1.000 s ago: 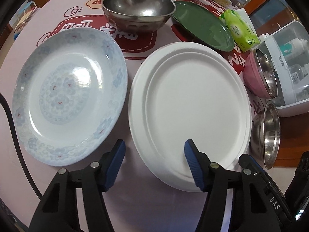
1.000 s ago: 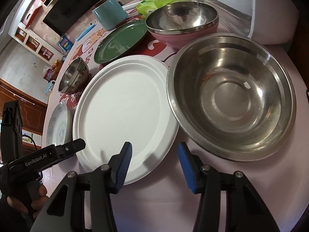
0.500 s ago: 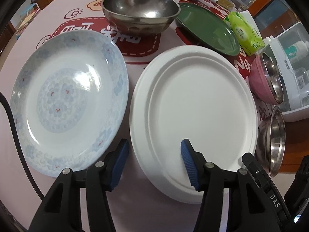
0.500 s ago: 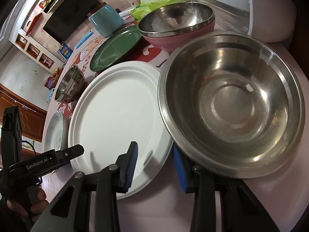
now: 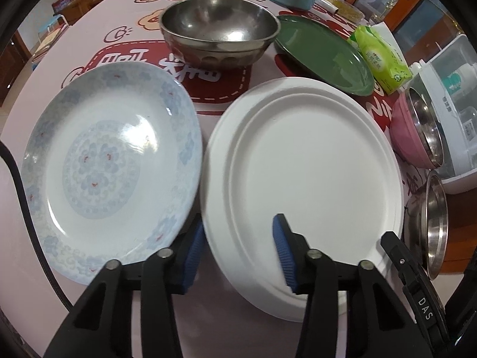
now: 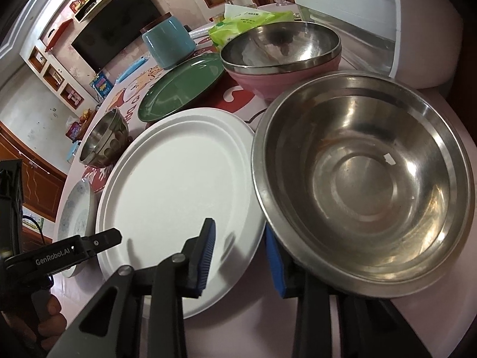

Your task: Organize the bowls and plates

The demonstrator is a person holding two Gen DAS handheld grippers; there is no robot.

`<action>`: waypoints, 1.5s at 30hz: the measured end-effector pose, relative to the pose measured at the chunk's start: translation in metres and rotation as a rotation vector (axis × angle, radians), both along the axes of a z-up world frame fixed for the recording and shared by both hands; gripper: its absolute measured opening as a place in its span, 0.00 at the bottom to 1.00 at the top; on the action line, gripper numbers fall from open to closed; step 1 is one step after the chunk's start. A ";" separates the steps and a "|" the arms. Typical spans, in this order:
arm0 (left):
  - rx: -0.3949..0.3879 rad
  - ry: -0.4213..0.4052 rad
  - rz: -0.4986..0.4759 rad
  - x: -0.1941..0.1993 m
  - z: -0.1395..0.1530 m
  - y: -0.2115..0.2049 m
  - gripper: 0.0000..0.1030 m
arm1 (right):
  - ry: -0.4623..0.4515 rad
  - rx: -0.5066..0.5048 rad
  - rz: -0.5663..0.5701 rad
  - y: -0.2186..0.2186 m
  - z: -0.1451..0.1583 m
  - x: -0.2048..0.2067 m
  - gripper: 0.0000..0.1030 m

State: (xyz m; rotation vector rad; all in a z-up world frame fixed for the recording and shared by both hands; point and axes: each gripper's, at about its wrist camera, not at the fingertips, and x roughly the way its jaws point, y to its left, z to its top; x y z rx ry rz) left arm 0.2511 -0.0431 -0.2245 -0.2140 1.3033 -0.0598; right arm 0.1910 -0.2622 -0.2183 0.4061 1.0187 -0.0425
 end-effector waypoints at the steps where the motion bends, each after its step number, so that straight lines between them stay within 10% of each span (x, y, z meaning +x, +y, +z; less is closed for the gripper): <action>1: 0.005 -0.001 0.005 0.000 0.000 0.002 0.34 | 0.001 -0.003 0.000 0.000 0.000 0.000 0.29; 45: 0.009 -0.256 -0.016 -0.147 0.121 0.041 0.23 | -0.177 -0.074 0.114 0.031 0.092 -0.125 0.25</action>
